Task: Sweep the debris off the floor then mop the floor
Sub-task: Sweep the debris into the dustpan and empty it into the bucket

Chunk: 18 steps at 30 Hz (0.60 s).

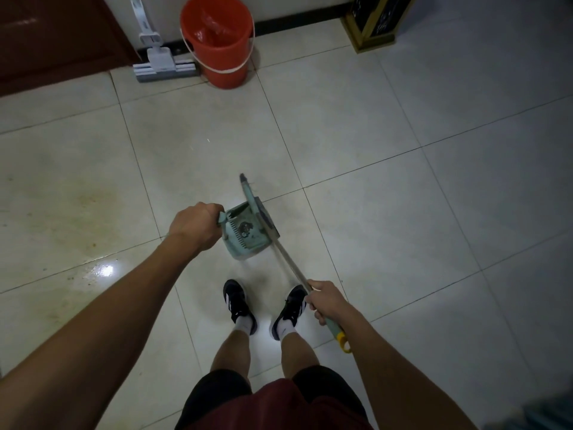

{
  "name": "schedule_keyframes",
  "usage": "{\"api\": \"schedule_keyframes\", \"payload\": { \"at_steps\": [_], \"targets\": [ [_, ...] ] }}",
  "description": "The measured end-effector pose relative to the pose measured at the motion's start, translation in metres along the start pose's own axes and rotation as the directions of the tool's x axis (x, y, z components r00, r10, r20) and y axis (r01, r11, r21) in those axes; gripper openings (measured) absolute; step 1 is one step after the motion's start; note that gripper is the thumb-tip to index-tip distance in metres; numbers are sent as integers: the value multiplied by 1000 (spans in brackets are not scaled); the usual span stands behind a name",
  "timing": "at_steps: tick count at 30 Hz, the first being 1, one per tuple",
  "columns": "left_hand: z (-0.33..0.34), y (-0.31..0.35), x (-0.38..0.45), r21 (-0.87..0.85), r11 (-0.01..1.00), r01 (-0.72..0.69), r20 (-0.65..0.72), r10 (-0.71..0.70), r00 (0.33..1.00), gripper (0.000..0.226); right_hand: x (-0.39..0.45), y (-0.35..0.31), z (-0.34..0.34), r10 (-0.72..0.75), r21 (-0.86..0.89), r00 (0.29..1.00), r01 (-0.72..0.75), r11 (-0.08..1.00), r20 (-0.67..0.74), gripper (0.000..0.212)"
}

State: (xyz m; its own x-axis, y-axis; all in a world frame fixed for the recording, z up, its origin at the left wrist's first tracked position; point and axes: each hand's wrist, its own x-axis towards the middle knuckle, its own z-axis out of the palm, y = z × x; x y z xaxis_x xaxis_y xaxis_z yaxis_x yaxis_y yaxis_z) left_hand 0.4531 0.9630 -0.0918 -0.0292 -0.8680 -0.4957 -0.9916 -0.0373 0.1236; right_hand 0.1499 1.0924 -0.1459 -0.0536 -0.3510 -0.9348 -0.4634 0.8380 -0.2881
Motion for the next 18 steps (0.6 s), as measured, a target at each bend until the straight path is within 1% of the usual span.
{"api": "schedule_keyframes", "payload": {
  "at_steps": [2,5,9,11,13,18],
  "targets": [
    [-5,-9,-2,-15,1000,14,-5,-14,1000,16,-9,-1,-1,-10,35,1000,10,999,-2,55],
    [-10,-22,-10,-21,999,35,1,-35,999,17,-16,-4,-7,-19,73,999,21,997,-34,61],
    [-12,-38,-22,-26,997,72,6,-72,997,18,-18,-10,-15,-47,32,993,51,998,-109,65],
    [-13,-49,-25,-30,995,98,7,-98,995,18,-16,-15,-17,-59,-16,985,58,998,-161,65],
    [-15,-60,-27,-45,992,122,5,-121,993,17,-14,-22,-16,-85,-100,976,66,993,-201,65],
    [-17,-72,-27,-102,986,130,44,-127,991,20,0,-34,-2,-175,-330,958,94,939,-226,62]
  ]
}}
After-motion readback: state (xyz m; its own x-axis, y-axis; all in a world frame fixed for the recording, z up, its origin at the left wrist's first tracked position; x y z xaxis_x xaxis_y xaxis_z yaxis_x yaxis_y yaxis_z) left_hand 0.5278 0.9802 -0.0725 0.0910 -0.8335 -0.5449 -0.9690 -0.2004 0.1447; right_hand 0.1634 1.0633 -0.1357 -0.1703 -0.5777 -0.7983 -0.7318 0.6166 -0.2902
